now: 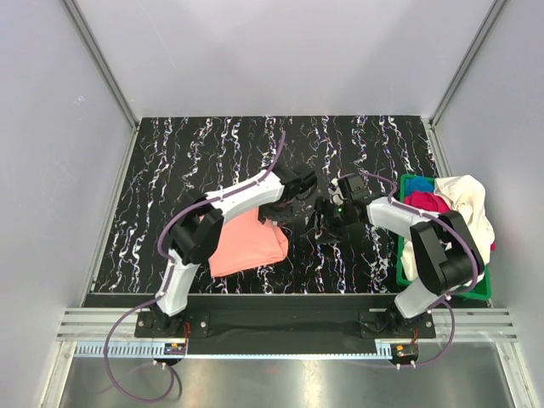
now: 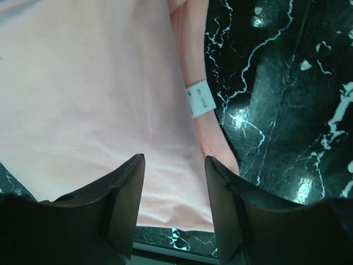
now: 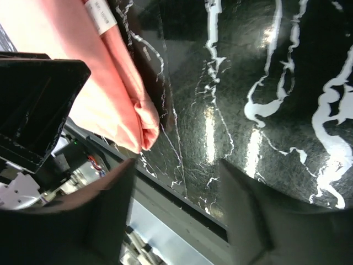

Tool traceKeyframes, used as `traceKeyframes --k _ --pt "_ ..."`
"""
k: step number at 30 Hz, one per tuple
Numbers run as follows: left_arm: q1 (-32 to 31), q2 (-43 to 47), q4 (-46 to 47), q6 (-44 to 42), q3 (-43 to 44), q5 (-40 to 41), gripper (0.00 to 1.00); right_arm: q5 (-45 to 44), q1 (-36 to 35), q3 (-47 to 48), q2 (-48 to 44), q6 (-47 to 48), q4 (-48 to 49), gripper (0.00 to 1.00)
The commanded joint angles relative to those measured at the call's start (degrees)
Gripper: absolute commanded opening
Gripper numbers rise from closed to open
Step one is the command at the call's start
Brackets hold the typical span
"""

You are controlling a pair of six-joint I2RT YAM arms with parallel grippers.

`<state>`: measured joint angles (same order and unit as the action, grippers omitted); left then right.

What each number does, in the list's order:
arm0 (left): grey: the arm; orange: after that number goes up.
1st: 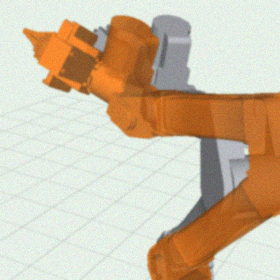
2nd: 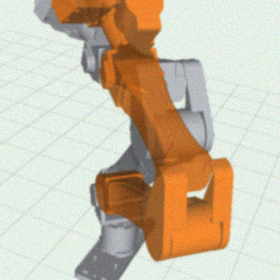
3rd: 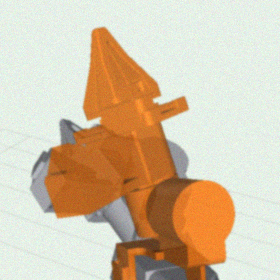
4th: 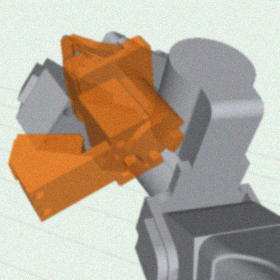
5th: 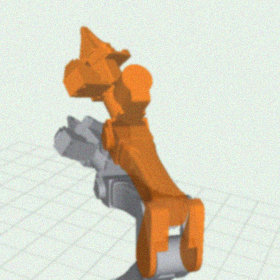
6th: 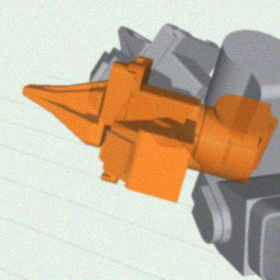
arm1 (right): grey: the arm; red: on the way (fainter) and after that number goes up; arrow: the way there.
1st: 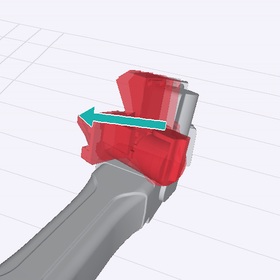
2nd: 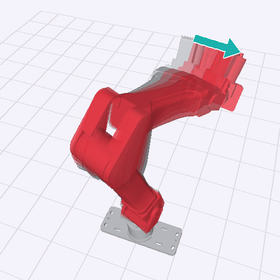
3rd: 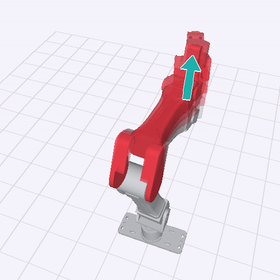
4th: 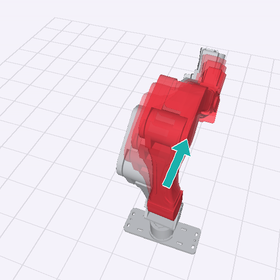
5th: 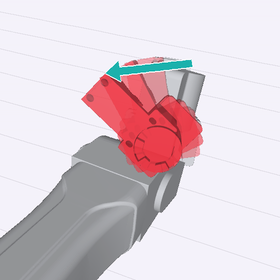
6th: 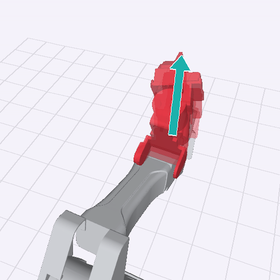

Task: Fold and stack the t-shirts
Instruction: Neatly place the folded tshirt to the corner

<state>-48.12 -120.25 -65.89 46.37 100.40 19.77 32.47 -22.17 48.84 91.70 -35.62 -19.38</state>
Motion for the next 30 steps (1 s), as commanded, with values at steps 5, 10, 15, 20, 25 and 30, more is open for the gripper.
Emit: traceKeyframes --k 5,10,15,20,25,30 --pt "0.3 -3.15 -1.17 -0.13 4.45 2.56 0.49 3.21 1.34 1.43 2.6 2.31 1.27 0.54" --pt "0.83 -4.47 -0.82 -0.75 4.11 1.06 0.47 4.79 1.43 3.36 5.5 2.39 1.71 0.54" --pt "1.53 -2.72 2.77 -2.07 1.21 -0.34 0.39 8.04 1.61 6.88 8.23 0.29 3.73 0.44" --pt "2.85 -1.84 4.54 -3.74 0.32 -1.75 0.08 12.25 1.69 10.83 11.83 -1.73 6.63 0.16" --pt "2.94 1.5 4.89 -3.92 -0.29 -1.75 0.0 17.45 1.61 13.65 18.15 -6.12 11.37 0.04" --pt "3.03 4.05 5.33 -4.09 -1.34 -2.19 0.0 19.82 0.64 17.25 23.6 -7.45 13.4 0.01"
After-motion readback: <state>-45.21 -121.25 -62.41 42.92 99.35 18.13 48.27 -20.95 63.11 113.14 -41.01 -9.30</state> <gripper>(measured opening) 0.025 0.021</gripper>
